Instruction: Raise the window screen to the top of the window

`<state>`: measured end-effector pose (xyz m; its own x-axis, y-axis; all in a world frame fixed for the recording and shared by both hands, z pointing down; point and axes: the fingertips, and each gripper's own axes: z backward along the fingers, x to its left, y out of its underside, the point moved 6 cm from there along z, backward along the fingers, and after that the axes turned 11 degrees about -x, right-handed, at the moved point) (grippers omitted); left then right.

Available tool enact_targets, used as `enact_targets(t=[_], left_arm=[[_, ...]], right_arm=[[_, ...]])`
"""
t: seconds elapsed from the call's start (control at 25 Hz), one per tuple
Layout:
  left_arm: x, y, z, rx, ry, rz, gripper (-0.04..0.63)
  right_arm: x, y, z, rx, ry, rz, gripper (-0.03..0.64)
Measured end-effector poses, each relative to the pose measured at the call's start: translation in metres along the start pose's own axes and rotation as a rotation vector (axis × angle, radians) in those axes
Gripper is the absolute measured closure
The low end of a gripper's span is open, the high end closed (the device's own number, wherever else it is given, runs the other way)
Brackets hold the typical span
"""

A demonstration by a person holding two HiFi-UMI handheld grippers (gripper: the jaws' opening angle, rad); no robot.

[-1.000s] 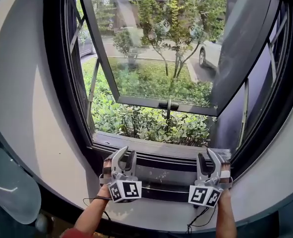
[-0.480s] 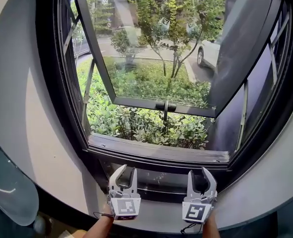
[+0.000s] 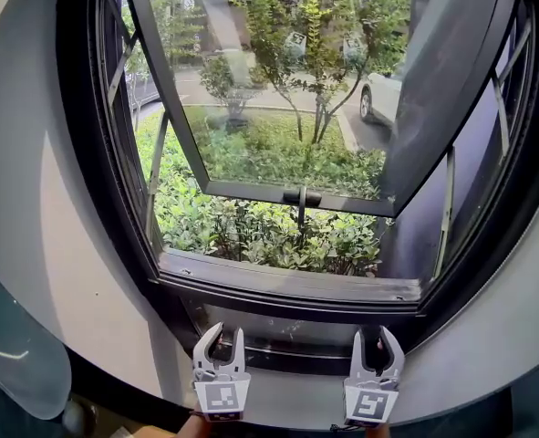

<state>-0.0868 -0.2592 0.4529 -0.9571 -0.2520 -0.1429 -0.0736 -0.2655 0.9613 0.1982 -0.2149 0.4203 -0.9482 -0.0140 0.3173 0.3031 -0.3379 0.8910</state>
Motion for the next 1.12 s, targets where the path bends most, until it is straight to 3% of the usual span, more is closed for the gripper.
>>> enact_targets(t=[0.72,1.12], left_arm=[[0.005,-0.005,0.017,-0.062,0.002,0.022,0.489],[0.009,-0.005,0.018,-0.061,-0.002,0.043,0.591]], right_arm=[[0.005,0.010,0.014,-0.002,-0.016,-0.034,0.453],[0.009,0.003,0.010,0.003,0.003,-0.019,0.583]])
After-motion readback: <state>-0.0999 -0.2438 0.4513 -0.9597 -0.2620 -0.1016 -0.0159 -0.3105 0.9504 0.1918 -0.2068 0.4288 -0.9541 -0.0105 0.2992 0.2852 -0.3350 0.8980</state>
